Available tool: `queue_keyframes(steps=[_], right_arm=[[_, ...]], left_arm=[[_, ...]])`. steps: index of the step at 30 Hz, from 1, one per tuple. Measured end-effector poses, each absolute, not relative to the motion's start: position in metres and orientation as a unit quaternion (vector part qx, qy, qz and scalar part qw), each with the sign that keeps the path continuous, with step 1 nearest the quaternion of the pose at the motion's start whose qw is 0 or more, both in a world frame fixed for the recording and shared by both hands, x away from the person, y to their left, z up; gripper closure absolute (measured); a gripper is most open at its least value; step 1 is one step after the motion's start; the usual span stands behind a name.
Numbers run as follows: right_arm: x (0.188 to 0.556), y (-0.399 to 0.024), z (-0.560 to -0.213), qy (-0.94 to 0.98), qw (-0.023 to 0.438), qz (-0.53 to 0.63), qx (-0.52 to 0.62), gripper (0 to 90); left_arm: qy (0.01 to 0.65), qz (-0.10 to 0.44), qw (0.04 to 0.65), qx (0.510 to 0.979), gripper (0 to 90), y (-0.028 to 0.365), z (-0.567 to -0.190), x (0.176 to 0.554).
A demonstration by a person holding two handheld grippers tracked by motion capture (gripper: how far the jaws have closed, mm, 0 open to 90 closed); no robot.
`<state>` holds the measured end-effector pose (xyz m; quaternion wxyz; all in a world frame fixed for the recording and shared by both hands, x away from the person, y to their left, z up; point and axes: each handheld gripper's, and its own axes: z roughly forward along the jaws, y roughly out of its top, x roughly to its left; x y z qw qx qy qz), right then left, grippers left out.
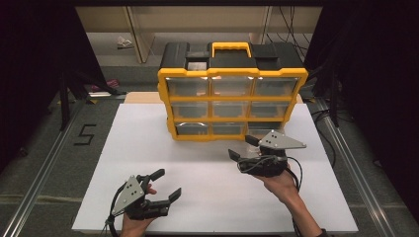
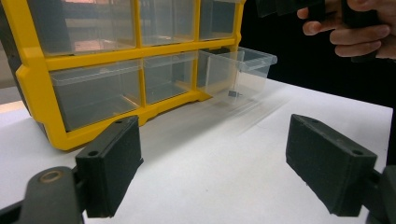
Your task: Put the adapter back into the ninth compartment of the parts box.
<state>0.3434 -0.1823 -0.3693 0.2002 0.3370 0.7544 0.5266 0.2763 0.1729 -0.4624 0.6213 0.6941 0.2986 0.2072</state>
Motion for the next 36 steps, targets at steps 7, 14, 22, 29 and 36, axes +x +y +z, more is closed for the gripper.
queue_keyframes(steps=[7,14,22,29,36], right_arm=[[0.339,-0.181,-0.370,0.752,0.195,0.536,0.331,27.3],[0.332,-0.181,-0.371,0.750,0.193,0.543,0.323,26.1],[0.324,-0.185,-0.373,0.747,0.191,0.555,0.311,22.5],[0.317,-0.187,-0.378,0.742,0.185,0.567,0.306,19.3],[0.312,-0.191,-0.382,0.736,0.190,0.577,0.300,18.5]], left_arm=[[0.299,0.207,0.621,0.694,18.1,0.173,-0.463,0.276],[0.298,0.207,0.621,0.694,18.1,0.173,-0.462,0.276],[0.298,0.207,0.621,0.694,18.1,0.173,-0.462,0.276],[0.297,0.208,0.620,0.695,18.0,0.172,-0.462,0.276],[0.296,0.208,0.621,0.695,18.0,0.172,-0.462,0.276]])
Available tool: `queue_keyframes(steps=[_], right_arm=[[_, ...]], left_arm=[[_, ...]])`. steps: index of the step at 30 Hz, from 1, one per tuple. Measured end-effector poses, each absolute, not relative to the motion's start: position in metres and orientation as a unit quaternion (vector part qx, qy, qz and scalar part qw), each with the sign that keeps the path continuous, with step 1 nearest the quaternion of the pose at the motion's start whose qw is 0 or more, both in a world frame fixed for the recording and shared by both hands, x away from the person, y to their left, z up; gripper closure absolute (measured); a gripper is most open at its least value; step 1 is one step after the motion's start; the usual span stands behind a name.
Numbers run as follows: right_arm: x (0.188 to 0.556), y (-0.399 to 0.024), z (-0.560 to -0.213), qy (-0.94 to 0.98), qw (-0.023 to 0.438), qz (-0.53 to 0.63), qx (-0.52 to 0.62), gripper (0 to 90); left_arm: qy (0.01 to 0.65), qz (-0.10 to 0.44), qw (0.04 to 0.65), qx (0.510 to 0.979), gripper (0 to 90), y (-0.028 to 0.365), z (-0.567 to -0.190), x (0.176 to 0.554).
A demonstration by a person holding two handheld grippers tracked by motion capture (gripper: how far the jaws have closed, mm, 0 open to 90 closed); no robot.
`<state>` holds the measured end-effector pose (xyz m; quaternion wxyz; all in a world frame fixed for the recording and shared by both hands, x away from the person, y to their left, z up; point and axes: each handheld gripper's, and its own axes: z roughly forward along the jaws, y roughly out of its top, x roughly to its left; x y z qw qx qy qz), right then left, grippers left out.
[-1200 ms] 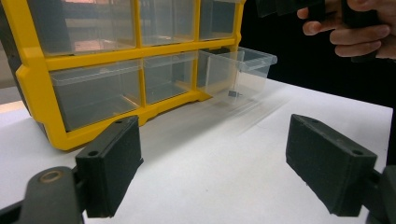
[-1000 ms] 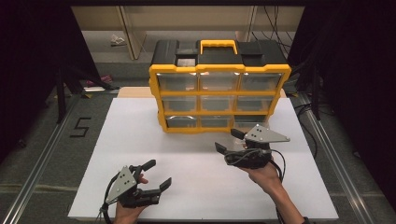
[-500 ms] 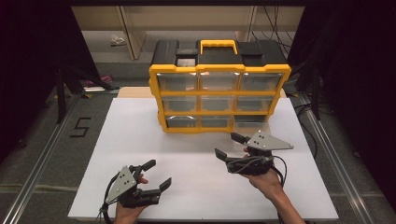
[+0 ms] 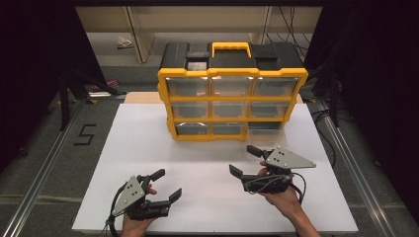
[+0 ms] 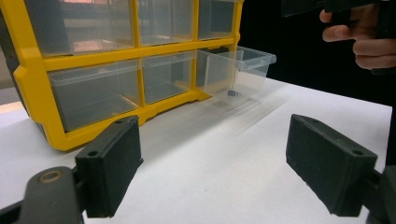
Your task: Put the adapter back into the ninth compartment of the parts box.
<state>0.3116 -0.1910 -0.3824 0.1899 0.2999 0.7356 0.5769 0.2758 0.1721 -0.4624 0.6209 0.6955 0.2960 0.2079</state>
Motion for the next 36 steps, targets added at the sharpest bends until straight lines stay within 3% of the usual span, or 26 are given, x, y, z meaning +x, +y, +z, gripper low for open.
queue_keyframes(steps=[36], right_arm=[[0.293,-0.212,-0.409,0.722,0.190,0.594,0.301,17.8]], left_arm=[[0.291,0.195,0.622,0.701,16.6,0.171,-0.463,0.277]])
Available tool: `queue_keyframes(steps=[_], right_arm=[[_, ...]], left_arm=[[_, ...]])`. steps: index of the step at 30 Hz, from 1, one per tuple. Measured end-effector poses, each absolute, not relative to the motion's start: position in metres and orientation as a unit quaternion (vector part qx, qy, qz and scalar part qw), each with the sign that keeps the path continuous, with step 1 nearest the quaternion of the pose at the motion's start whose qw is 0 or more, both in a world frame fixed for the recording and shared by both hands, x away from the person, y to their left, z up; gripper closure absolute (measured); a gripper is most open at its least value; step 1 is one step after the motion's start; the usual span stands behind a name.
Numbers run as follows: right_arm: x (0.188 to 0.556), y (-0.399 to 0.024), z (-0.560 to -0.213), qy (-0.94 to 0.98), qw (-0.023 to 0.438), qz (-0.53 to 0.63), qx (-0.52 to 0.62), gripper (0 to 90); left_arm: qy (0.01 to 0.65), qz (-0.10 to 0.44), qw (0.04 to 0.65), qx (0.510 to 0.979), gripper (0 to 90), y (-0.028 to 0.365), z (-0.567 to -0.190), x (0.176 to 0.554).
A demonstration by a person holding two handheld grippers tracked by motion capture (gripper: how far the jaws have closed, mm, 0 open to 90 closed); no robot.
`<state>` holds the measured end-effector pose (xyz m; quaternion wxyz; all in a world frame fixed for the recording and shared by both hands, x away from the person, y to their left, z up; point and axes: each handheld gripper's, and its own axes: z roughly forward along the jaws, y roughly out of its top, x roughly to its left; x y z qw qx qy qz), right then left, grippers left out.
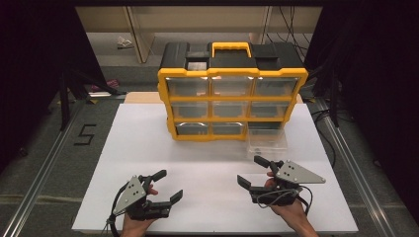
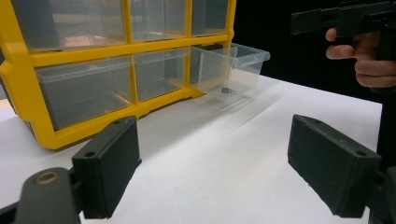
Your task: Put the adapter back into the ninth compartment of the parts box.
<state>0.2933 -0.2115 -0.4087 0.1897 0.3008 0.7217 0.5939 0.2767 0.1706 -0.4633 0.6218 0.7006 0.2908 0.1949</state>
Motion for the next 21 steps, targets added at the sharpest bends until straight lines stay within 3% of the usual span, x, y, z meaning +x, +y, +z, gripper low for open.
queue_keyframes(steps=[21], right_arm=[[0.284,-0.217,-0.421,0.721,0.202,0.591,0.300,16.7]], left_arm=[[0.279,0.188,0.629,0.700,15.9,0.170,-0.463,0.275]])
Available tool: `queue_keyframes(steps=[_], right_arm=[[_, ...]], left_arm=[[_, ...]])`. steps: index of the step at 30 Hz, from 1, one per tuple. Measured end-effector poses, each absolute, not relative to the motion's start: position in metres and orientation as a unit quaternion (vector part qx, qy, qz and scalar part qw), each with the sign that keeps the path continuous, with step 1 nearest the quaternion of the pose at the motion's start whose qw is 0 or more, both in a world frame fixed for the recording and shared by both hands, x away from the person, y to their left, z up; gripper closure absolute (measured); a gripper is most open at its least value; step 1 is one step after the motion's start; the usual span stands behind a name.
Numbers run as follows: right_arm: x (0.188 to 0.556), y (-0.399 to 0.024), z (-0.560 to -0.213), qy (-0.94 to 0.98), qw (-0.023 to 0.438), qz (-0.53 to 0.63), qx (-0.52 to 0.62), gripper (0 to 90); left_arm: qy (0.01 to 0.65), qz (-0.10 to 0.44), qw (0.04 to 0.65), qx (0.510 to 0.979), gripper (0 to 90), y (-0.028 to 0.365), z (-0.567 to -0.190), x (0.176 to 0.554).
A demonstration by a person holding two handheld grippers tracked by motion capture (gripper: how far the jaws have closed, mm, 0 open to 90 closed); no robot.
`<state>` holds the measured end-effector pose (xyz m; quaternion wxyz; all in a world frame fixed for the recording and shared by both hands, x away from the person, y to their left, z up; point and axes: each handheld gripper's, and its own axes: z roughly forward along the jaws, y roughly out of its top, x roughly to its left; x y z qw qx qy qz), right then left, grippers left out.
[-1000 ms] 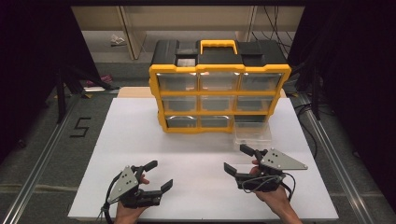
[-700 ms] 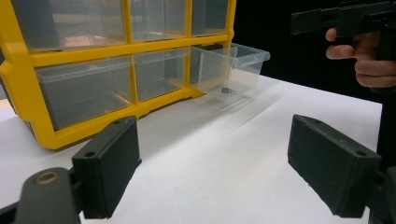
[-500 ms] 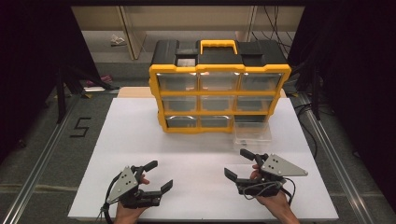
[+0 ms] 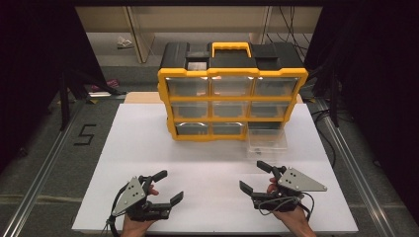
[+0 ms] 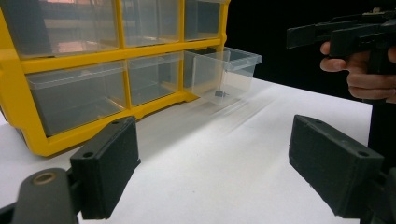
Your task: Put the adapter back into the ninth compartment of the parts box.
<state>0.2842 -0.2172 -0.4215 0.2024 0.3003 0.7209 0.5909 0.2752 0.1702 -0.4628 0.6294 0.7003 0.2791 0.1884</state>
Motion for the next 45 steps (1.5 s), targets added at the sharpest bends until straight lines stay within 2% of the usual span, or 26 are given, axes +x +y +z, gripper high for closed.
queue_keyframes(steps=[45], right_arm=[[0.274,-0.230,-0.437,0.725,0.211,0.581,0.304,16.6]], left_arm=[[0.276,0.186,0.622,0.709,16.2,0.168,-0.464,0.275]])
